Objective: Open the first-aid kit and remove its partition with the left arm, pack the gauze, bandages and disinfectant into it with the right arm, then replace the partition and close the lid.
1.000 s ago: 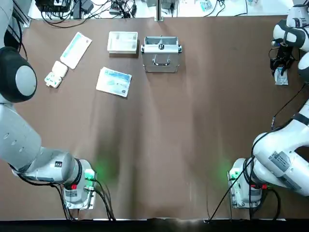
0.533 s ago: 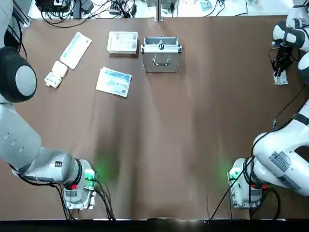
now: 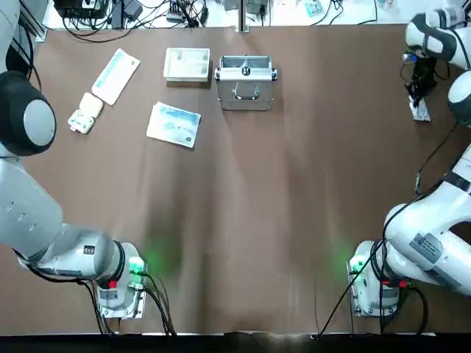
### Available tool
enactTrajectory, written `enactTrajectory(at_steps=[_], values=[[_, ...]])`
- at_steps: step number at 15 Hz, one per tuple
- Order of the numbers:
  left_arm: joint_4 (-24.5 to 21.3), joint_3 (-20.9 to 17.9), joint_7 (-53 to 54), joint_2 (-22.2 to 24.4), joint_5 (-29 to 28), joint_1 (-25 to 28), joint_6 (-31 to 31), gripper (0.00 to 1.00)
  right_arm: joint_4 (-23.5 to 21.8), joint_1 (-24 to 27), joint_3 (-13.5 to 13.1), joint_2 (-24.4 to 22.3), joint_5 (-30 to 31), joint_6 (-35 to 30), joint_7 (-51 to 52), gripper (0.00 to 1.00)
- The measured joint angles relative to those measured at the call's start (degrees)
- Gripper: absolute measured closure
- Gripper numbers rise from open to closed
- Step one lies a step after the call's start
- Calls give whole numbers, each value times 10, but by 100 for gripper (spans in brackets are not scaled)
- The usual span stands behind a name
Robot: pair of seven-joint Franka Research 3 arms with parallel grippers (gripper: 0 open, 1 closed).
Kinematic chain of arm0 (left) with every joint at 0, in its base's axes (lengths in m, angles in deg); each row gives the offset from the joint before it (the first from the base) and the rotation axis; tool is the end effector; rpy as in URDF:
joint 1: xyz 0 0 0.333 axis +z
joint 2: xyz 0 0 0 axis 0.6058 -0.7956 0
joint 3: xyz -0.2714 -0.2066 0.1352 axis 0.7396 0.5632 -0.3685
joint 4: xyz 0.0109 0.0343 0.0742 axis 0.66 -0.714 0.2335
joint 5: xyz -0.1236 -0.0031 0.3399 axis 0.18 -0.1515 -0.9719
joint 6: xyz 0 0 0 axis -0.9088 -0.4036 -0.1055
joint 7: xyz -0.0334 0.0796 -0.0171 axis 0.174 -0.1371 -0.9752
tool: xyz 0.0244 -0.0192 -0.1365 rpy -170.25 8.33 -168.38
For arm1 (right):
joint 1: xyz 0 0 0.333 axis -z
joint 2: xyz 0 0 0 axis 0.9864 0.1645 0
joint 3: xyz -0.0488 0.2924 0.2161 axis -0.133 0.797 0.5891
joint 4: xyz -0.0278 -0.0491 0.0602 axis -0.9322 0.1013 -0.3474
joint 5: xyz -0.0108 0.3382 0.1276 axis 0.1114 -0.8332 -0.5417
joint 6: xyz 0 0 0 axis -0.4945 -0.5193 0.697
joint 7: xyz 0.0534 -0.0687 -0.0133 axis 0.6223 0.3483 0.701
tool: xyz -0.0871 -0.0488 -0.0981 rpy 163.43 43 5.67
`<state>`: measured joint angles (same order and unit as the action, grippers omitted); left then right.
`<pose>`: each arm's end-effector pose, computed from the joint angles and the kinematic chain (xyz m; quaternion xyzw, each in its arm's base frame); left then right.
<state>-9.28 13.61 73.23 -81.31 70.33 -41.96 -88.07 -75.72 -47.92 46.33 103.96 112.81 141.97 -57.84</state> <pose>0.6003 -0.0404 0.6265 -1.0000 -0.0051 -0.0065 0.0016 0.6330 -0.2736 0.2461 0.9584 -0.0279 -0.2692 0.0906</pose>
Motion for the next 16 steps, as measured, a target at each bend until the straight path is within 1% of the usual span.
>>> enactTrajectory(at_steps=[3, 5, 8, 11, 12, 13, 16], values=[[0, 0, 0, 0, 0, 0, 0, 0, 15, -11, 86, -36, -2, -63, -2, 99], [0, 0, 0, 0, 0, 0, 0, 0, 24, -11, 139, -54, -17, -99, -6, 99], [0, 0, 0, 0, 0, 0, 0, 0, 28, -11, 209, -71, -71, -107, -54, 99], [0, 0, 0, 0, 0, 0, 0, 0, 27, -16, 281, -72, -89, -102, -154, 99], [-1, 0, 0, 0, 0, 0, 0, 0, 26, -23, 298, -72, -94, -91, -192, 99], [0, 0, 0, 0, 0, 0, 0, 0, 26, -35, 309, -72, -103, -71, -233, 99], [-1, 0, 0, 0, 0, 0, 0, 0, 23, -93, 314, -70, -131, 11, -364, 99]])
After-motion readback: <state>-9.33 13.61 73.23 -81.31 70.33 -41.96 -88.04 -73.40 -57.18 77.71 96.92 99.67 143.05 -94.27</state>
